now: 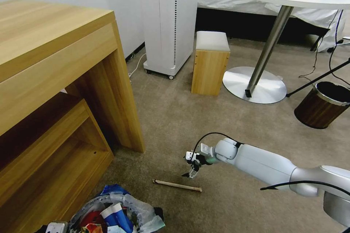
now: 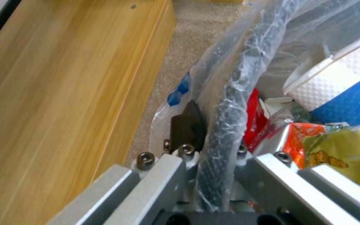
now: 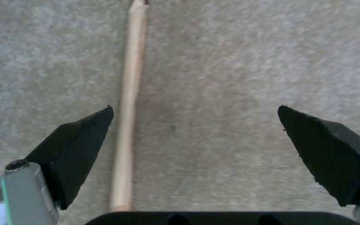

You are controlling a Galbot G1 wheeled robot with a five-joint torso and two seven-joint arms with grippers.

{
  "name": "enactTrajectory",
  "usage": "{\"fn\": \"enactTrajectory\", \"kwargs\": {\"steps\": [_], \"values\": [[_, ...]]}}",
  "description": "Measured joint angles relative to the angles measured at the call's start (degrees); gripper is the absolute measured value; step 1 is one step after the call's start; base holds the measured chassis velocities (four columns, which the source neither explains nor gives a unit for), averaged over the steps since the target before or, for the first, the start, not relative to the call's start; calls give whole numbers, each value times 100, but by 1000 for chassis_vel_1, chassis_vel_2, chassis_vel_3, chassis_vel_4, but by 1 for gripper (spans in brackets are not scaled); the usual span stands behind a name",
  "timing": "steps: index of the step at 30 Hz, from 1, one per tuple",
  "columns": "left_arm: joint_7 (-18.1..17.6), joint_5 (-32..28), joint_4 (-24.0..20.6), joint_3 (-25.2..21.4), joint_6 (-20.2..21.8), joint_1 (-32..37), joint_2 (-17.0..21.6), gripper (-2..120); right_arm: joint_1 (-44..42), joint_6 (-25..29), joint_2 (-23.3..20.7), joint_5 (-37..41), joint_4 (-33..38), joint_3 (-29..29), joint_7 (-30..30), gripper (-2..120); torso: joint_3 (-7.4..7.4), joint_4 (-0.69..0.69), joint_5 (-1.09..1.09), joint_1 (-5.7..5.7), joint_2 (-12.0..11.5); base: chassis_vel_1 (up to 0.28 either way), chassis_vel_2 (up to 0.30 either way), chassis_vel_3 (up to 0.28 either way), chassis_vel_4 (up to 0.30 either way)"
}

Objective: Pick up the trash bin and place the garbage on the floor into it.

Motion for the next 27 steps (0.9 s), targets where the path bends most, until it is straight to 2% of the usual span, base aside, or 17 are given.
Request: {"fn": "enactTrajectory", "kwargs": {"steps": [10, 19, 27], "values": [[-34, 73, 25, 89, 0, 14, -41, 0, -164, 3, 121, 200, 171, 40, -36, 100, 0, 1, 0, 0, 0, 0, 0, 0, 0], [-16, 77, 59, 133, -10, 9, -79, 0, -389, 71, 350, 121, -111, 148, -30, 100, 0, 1, 0, 0, 0, 0, 0, 0, 0], [-27, -268, -138, 113, 5, 0, 32, 0, -660, 111, 336, 40, -140, 335, -68, 100, 0, 0, 0, 0, 0, 0, 0, 0, 0]]}}
